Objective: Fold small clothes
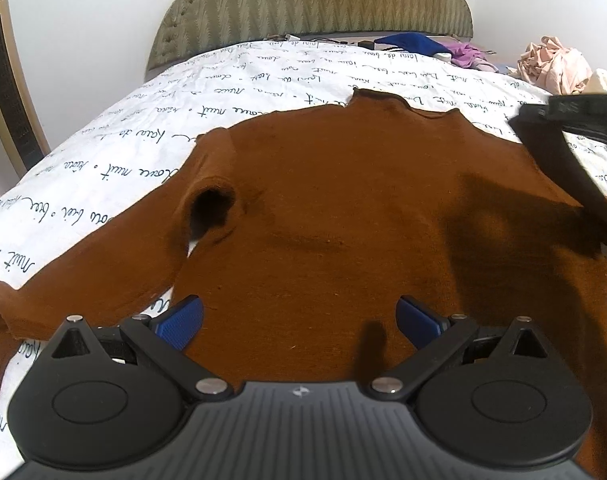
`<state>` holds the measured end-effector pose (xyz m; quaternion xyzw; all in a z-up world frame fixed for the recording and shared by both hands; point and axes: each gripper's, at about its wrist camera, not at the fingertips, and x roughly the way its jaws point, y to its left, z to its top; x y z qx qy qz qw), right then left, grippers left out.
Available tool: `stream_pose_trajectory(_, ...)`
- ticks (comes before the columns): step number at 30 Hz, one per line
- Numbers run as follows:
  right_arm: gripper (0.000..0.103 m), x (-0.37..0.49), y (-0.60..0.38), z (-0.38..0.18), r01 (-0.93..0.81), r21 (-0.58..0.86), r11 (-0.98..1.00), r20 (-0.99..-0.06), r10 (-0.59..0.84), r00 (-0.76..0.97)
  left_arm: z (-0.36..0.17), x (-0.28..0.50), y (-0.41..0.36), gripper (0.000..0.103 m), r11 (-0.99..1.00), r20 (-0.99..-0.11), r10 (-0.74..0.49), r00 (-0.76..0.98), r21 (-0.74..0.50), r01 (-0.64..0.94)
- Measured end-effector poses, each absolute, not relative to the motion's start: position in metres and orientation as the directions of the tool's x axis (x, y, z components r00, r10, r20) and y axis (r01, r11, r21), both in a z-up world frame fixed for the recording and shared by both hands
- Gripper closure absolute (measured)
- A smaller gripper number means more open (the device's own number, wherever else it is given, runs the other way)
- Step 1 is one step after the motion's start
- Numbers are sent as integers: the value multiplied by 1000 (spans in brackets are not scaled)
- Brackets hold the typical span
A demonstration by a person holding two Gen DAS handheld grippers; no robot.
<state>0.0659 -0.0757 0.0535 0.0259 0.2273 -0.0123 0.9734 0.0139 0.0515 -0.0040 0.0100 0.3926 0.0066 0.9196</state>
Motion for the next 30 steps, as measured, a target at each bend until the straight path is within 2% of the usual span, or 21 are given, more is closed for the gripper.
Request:
stream_pose_trajectory(24,91,137,66,40,-261,133,956,-465,293,835,4,0,88,0,999,-713,22,701,-9,-41)
stream_pose_trajectory(30,91,137,78,42,-316,169,934,-432,358,828,-1,1,95,0,998,-724,15,690,-30,-53)
